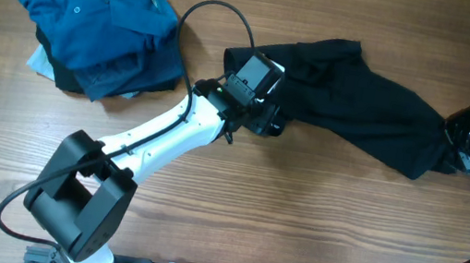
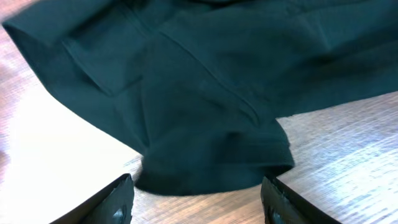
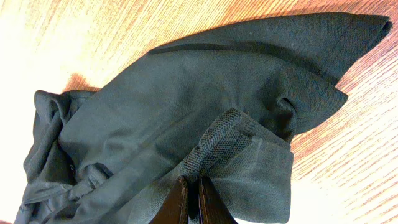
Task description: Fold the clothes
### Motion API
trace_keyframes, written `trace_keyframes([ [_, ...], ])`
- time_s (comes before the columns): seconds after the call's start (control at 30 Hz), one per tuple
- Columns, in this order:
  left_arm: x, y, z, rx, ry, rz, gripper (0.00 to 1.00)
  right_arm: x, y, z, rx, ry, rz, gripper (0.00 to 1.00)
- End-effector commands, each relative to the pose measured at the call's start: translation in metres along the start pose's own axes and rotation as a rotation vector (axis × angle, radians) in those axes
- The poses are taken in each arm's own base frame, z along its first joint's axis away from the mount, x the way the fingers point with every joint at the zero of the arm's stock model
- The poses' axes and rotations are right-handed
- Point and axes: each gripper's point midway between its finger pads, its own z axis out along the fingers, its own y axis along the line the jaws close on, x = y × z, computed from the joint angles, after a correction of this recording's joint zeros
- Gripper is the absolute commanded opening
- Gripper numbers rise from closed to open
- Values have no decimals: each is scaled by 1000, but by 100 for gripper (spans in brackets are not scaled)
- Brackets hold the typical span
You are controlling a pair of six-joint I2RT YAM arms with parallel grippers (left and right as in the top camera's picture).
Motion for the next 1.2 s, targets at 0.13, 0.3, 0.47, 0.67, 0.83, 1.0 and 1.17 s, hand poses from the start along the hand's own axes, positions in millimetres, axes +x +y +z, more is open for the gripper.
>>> trace_keyframes([
  [0.13, 2, 16, 10, -109, 2, 99, 72, 1, 1, -3, -11, -5, -13, 4],
  [0.3, 14, 12, 27, -87, 48, 104, 58, 1, 1, -3, -11, -6, -13, 4],
  [0.47, 21, 8, 36, -65, 73, 106, 33, 1, 1, -3, -11, -5, -13, 4],
  [0.67, -13, 13, -1, -104, 12, 96, 4, -4, 4, -9, -25, -30, -41, 4],
  [0.83, -60, 19, -64, -149, -94, 85, 4, -19, 19, -36, -60, -103, -81, 4],
  [1.0, -93, 27, -132, -187, -213, 92, 4, -31, 34, -70, -101, -182, -99, 4],
  [1.17, -106, 45, -194, -269, -317, 59, 4, -42, 44, -101, -118, -223, -105, 4],
])
